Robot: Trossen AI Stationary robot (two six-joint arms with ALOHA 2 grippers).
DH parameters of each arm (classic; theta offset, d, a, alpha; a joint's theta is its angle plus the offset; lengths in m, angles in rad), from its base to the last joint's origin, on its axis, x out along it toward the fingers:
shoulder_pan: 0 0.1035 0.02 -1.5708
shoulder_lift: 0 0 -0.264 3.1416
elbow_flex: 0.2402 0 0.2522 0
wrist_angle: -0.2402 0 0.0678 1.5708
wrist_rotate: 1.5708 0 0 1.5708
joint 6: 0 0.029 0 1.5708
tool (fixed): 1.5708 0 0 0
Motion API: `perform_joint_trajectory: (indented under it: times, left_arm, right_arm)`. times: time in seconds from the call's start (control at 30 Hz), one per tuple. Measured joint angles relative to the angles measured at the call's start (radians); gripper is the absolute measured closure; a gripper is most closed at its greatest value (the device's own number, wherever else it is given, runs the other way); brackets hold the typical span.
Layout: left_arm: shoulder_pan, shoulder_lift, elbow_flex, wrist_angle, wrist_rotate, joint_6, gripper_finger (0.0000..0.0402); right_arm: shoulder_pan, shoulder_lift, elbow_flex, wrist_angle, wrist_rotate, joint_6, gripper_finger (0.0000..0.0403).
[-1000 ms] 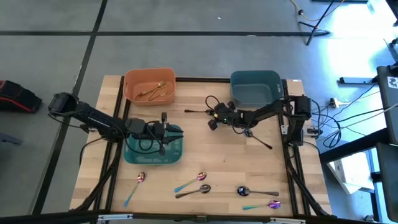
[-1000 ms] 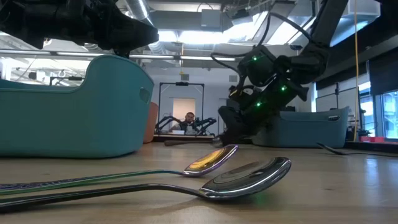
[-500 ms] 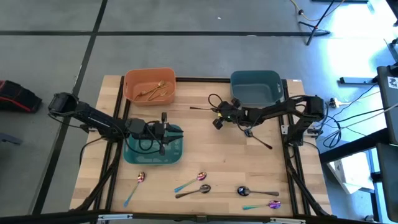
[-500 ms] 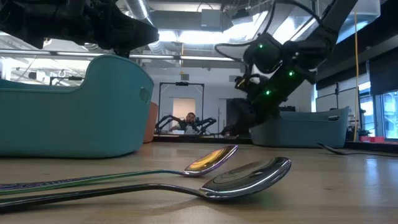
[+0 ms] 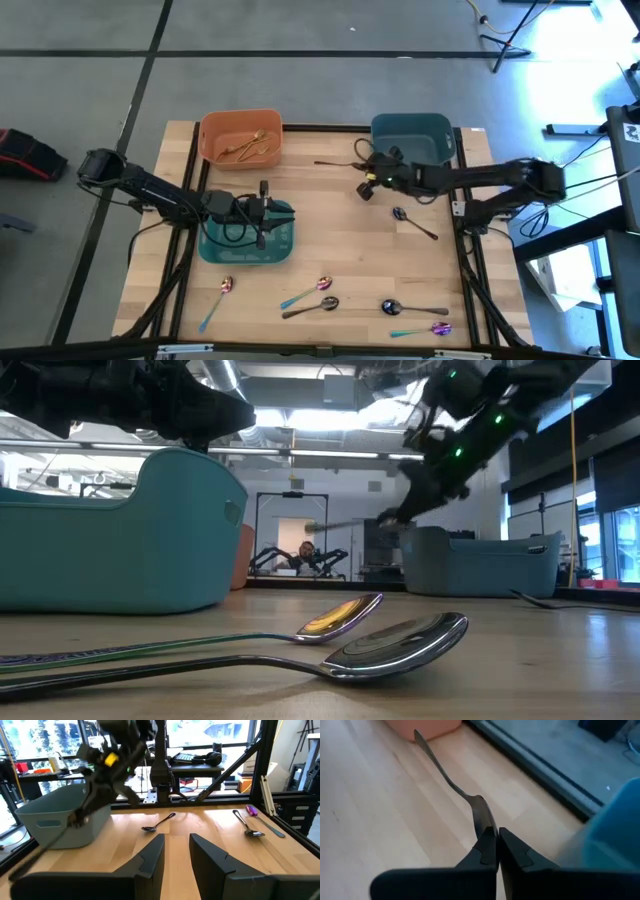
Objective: Sort silverware by color (type)
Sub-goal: Put the top left black spoon into the top blue bin
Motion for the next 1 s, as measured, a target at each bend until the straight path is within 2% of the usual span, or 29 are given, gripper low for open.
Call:
perform_joint_trajectory:
  times: [0.17, 0.33, 0.57, 0.73, 0.87, 1.0]
  left_arm:
    - [0.000, 0.000, 0.001, -0.001, 0.001, -0.005, 0.0316]
    - [0.000, 0.000, 0.001, -0.001, 0.001, -0.006, 0.0316]
    - [0.000, 0.000, 0.001, 0.000, 0.001, -0.006, 0.0316]
    - [0.000, 0.000, 0.001, 0.000, 0.001, -0.007, 0.0316]
    - [0.000, 0.000, 0.001, 0.000, 0.001, -0.008, 0.0316]
    - [-0.003, 0.000, 0.001, 0.004, 0.001, -0.009, 0.0316]
  right_arm:
    - [0.000, -0.158, 0.000, -0.123, 0.034, -0.023, 0.0402]
    - [-0.003, -0.312, 0.001, -0.336, 0.149, -0.014, 0.0403]
    - [-0.051, -0.507, 0.001, -0.542, 0.155, 0.044, 0.0403]
    - [-0.149, -0.576, 0.001, -0.669, 0.190, 0.065, 0.0403]
    - [-0.242, -0.572, -0.017, -0.664, 0.164, 0.064, 0.0403]
    - [-0.349, -0.547, -0.091, -0.534, 0.053, 0.018, 0.0403]
